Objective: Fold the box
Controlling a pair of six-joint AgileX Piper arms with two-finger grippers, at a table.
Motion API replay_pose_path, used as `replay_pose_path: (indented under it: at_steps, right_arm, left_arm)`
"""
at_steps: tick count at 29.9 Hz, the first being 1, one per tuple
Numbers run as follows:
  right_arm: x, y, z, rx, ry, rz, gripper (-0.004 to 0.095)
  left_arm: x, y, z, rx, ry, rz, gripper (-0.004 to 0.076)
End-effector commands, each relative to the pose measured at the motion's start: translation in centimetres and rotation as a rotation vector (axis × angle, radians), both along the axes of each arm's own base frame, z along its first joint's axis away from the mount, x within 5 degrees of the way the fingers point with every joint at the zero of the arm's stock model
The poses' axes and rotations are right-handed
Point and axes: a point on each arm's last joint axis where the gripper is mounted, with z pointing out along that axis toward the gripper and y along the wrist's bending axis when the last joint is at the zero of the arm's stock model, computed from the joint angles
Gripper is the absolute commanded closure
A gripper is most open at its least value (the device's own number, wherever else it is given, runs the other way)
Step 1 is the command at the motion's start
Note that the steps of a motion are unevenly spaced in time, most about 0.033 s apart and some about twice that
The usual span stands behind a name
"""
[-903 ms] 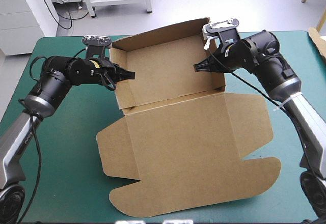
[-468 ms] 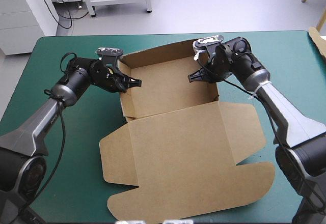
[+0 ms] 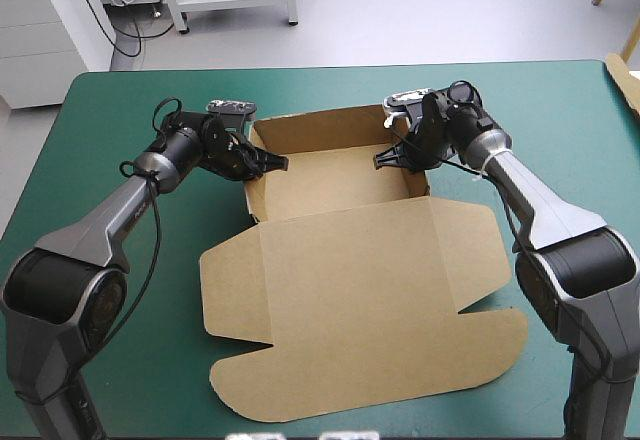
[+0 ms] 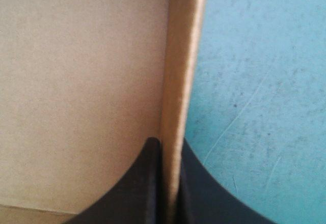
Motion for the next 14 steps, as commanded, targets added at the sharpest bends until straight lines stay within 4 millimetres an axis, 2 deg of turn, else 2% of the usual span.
replay_pose_path:
  at_steps: [1, 5, 9, 12, 14]
  right_arm:
    - [0.4, -0.2, 0.3, -0.034, -0.039, 0.064, 0.0929]
    - [0.5, -0.2, 0.1, -0.036, -0.033, 0.066, 0.0922]
    - [0.6, -0.1, 1.2, -0.031, -0.042, 0.067, 0.0871]
    - [0.6, -0.1, 2.9, -0.027, -0.054, 0.065, 0.0722]
    - [0.6, -0.1, 4.4, -0.027, -0.072, 0.064, 0.0607]
  left_arm:
    - [-0.3, -1.3, -0.7, 0.004, 0.073, -0.073, 0.0731]
    - [0.0, -1.5, 0.8, 0.014, 0.052, -0.132, 0.0699]
    - [0.1, -1.6, 2.6, 0.023, 0.044, -0.181, 0.0569]
    - [0.2, -1.7, 3.8, 0.020, 0.026, -0.187, 0.0408]
    - [0.3, -1.7, 4.6, 0.013, 0.016, -0.187, 0.0328]
